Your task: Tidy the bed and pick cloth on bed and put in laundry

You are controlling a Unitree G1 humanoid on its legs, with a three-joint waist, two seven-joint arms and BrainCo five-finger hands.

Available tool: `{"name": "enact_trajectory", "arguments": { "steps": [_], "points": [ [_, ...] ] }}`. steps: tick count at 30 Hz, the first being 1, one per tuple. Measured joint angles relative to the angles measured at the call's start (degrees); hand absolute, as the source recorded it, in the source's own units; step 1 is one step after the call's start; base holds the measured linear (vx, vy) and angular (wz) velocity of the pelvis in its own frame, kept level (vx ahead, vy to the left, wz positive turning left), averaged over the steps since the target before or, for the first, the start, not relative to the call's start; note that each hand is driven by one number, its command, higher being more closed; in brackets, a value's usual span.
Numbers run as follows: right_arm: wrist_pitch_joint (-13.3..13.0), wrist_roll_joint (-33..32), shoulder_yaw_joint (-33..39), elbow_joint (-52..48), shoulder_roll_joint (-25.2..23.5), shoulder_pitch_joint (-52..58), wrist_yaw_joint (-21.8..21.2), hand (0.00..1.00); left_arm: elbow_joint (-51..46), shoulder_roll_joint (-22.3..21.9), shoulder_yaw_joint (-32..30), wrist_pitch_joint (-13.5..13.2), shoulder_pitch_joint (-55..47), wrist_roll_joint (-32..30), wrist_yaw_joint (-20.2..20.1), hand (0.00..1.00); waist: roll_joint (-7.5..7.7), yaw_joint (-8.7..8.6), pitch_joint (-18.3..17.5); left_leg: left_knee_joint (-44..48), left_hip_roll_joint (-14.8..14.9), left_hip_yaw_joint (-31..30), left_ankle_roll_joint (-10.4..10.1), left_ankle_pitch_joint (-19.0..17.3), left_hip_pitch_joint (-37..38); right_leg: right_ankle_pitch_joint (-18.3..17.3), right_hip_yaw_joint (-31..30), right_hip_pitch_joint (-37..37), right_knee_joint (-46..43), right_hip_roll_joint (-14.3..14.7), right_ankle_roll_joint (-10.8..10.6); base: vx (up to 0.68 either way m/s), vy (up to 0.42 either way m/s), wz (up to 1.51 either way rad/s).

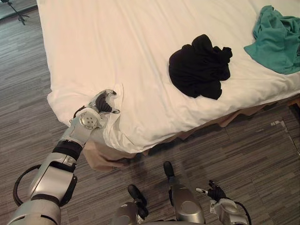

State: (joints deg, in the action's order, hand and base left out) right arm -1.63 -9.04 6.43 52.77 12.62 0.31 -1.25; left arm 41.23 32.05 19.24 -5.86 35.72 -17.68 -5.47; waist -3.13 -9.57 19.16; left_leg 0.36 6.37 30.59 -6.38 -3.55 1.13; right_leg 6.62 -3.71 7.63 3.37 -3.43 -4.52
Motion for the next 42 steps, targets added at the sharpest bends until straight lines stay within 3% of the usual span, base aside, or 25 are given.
{"name": "enact_trajectory", "arguments": {
  "steps": [5, 6, 10, 13, 14, 15, 16, 17, 19, 21, 22, 23, 26, 28, 30, 31, 32, 33, 35, 38, 40, 42],
  "points": [
    [0.49, 0.19, 0.13, 0.75, 2.04, 0.39, 0.04, 0.00, -2.78, -3.24, -2.58, -1.12, -11.29, 5.86, -0.49, 1.00, -2.28, 0.41, -1.96, -0.76, 0.05, -2.49, -0.01, 0.01, 2.21, -1.71, 2.87, -3.67, 0.05, -0.11, 0.36, 0.00, -0.032, 0.23],
    [0.66, 0.37, 0.18, 1.01, 2.54, 0.62, 0.01, 0.00, -3.59, -3.90, -4.01, -1.63, -15.41, 7.71, -0.69, 0.00, -2.76, 0.67, -3.00, -1.39, 0.06, -3.24, -0.12, 0.09, 3.06, -2.20, 3.78, -4.31, 0.05, -0.08, 0.40, 0.03, -0.037, 0.40],
    [1.39, 1.61, 1.75, 3.19, 3.39, 1.53, -0.41, 0.00, -3.51, -5.13, -9.27, -2.38, -26.89, 8.94, -1.05, 0.00, -3.12, 3.53, -5.70, -1.92, 0.27, -5.51, -0.18, 0.11, 3.90, -3.07, 6.24, -6.21, 0.34, -0.02, -0.08, 0.06, -0.027, 0.32],
    [1.99, 1.71, 4.24, 4.85, 3.45, 2.03, -0.76, 0.00, 2.41, -6.54, -17.37, -0.34, -36.37, 8.87, 1.16, 0.00, -2.73, 5.63, -7.48, -2.17, 0.21, -7.85, -0.20, 0.12, 4.39, -3.46, 9.39, -8.28, 1.08, -0.30, -0.56, 0.05, -0.017, 0.37],
    [2.25, 1.70, 5.21, 5.44, 3.48, 2.28, -0.96, 0.00, 3.46, -7.46, -21.01, 0.04, -38.04, 8.96, 3.23, 0.00, -2.56, 6.47, -7.84, -2.18, 0.16, -8.41, -0.20, 0.12, 4.58, -3.62, 10.28, -8.91, 1.16, -0.42, -0.61, 0.06, -0.009, 0.56],
    [2.87, 1.64, 7.09, 7.06, 3.45, 2.10, -1.31, 0.00, 4.10, -8.73, -27.48, 1.41, -39.65, 10.36, 8.57, 0.00, -1.98, 7.49, -8.54, -2.21, -0.04, -9.85, -0.19, 0.12, 4.94, -4.27, 12.08, -10.18, 1.25, -0.73, -0.33, 0.06, -0.012, 0.56],
    [3.30, 1.55, 8.23, 7.51, 3.45, 1.99, -1.51, 0.00, 6.37, -9.09, -32.38, 3.41, -40.11, 11.43, 12.10, 0.00, -1.63, 7.71, -9.06, -2.22, -0.12, -10.80, -0.19, 0.12, 5.06, -4.65, 12.96, -10.91, 1.27, -0.88, -0.34, 0.03, -0.011, 0.54],
    [3.40, 0.53, 10.78, 7.90, 3.45, 1.75, -1.62, 0.00, 11.52, -9.02, -43.22, 6.96, -41.92, 13.00, 16.91, 0.00, -1.28, 8.20, -9.96, -2.32, -0.12, -11.16, -0.20, 0.12, 5.07, -4.97, 13.74, -11.50, 1.33, -0.93, -0.30, 0.01, -0.013, 0.30],
    [3.95, -2.71, 14.97, 9.11, 3.65, 1.80, -1.55, 0.00, 16.72, -7.89, -54.70, 9.85, -45.67, 13.30, 20.05, 0.00, -1.03, 9.05, -11.23, -2.49, -0.29, -11.74, -0.19, 0.10, 5.10, -5.44, 14.73, -11.65, 1.52, -1.08, 0.16, 0.04, -0.017, 0.25],
    [5.10, -7.72, 19.43, 10.99, 4.19, 2.43, -1.64, 0.00, 20.10, -7.54, -62.62, 12.57, -49.75, 12.08, 19.81, 0.00, -1.21, 10.07, -12.25, -3.15, -0.31, -12.50, -0.21, 0.12, 5.16, -5.51, 15.61, -11.86, 1.72, -1.07, 0.08, 0.05, -0.013, 0.27],
    [5.91, -12.73, 22.61, 12.21, 4.44, 2.38, -1.76, 0.00, 22.15, -7.83, -66.53, 13.13, -52.45, 8.02, 17.21, 0.00, -1.42, 11.07, -12.50, -3.23, -0.37, -12.73, -0.22, 0.13, 5.45, -5.62, 15.84, -12.34, 1.75, -1.10, 0.01, -0.01, -0.001, 0.15],
    [5.88, -16.73, 25.38, 13.08, 4.40, 2.19, -1.61, 0.00, 24.09, -8.63, -69.87, 13.04, -54.82, 4.17, 14.87, 0.00, -1.41, 11.46, -12.63, -3.36, -0.52, -12.76, -0.30, 0.02, 6.01, -6.03, 15.90, -12.56, 1.82, -0.98, 0.20, -0.03, -0.004, 0.12],
    [5.94, -23.19, 32.33, 13.85, 4.37, 1.94, 0.11, 0.00, 25.50, -12.92, -73.54, 12.18, -56.43, 0.14, 12.85, 0.00, -1.34, 11.48, -13.73, -3.42, -0.35, -11.98, -0.57, -0.16, 6.15, -6.28, 15.59, -12.43, 2.20, -0.66, 0.24, -0.05, -0.021, -0.02],
    [7.02, -26.30, 37.81, 14.23, 4.38, 1.97, 2.46, 0.00, 25.46, -15.26, -72.67, 9.57, -55.14, -0.39, 11.07, 0.00, -0.60, 11.29, -14.45, -3.51, 0.04, -10.31, -0.77, -0.16, 6.03, -6.33, 14.96, -11.61, 2.20, -0.36, 0.65, -0.04, -0.025, -0.29],
    [7.57, -27.86, 43.40, 14.45, 4.43, 2.01, 5.42, 0.00, 24.87, -17.19, -67.34, 6.26, -52.98, 0.00, 9.83, 0.00, 0.00, 9.99, -15.71, -3.71, 0.43, -8.97, -0.99, -0.14, 6.02, -6.04, 13.81, -10.88, 2.19, 0.03, 1.08, -0.01, -0.036, -0.42],
    [8.09, -28.67, 48.64, 14.43, 4.90, 2.03, 8.35, 0.00, 22.85, -18.74, -60.75, 3.77, -50.72, 1.80, 9.51, 0.00, 0.68, 8.90, -16.76, -4.18, 0.75, -7.43, -1.22, -0.02, 6.03, -5.75, 12.43, -10.64, 1.81, 0.48, 1.42, 0.02, -0.028, -0.42],
    [8.28, -29.20, 50.45, 14.43, 5.26, 2.06, 9.35, 0.00, 21.98, -19.10, -58.21, 3.08, -49.46, 2.67, 9.49, 0.00, 1.02, 8.66, -16.97, -4.16, 0.88, -6.95, -1.23, -0.02, 6.15, -5.63, 11.96, -10.56, 1.78, 0.62, 1.56, 0.02, -0.036, -0.45],
    [8.30, -29.64, 53.68, 14.21, 6.22, 2.01, 11.52, 1.00, 20.40, -19.59, -53.38, 1.62, -47.18, 4.18, 9.34, 0.00, 1.71, 8.12, -17.39, -4.19, 1.01, -6.37, -1.25, -0.01, 6.40, -5.50, 11.32, -10.48, 1.77, 0.83, 1.70, 0.01, -0.035, -0.31],
    [7.78, -29.51, 57.57, 12.21, 9.74, 1.57, 15.00, 1.00, 16.45, -20.22, -42.86, -0.59, -43.99, 6.96, 9.34, 0.00, 3.17, 6.37, -18.30, -4.34, 1.10, -5.03, -1.34, -0.12, 7.20, -5.39, 9.86, -10.51, 1.75, 1.12, 1.80, 0.00, -0.029, -0.33],
    [5.35, -26.76, 57.33, 5.90, 14.24, 1.51, 16.61, 1.00, 12.39, -20.42, -32.36, -2.26, -42.55, 8.93, 10.09, 0.00, 4.11, 5.33, -18.30, -4.36, 0.94, -3.50, -1.37, -0.60, 7.72, -5.08, 8.09, -10.08, 1.75, 1.20, 1.54, -0.02, -0.003, -0.36],
    [3.34, -22.52, 52.20, -1.55, 19.06, 0.67, 17.49, 1.00, 11.11, -20.41, -26.15, -2.41, -42.60, 8.87, 10.13, 0.00, 4.05, 5.07, -18.40, -4.21, 0.71, -2.29, -1.31, -1.09, 7.86, -4.75, 6.40, -9.35, 1.73, 1.17, 1.40, -0.03, 0.002, -0.38],
    [2.41, -20.50, 46.06, -7.31, 22.68, -0.57, 17.46, 1.00, 10.90, -20.38, -24.17, -2.40, -43.27, 8.84, 10.16, 0.00, 3.98, 4.75, -18.38, -4.09, 0.69, -1.69, -1.45, -1.20, 7.96, -4.71, 5.88, -9.14, 1.65, 1.18, 1.34, -0.04, -0.018, -0.24]
  ]
}}
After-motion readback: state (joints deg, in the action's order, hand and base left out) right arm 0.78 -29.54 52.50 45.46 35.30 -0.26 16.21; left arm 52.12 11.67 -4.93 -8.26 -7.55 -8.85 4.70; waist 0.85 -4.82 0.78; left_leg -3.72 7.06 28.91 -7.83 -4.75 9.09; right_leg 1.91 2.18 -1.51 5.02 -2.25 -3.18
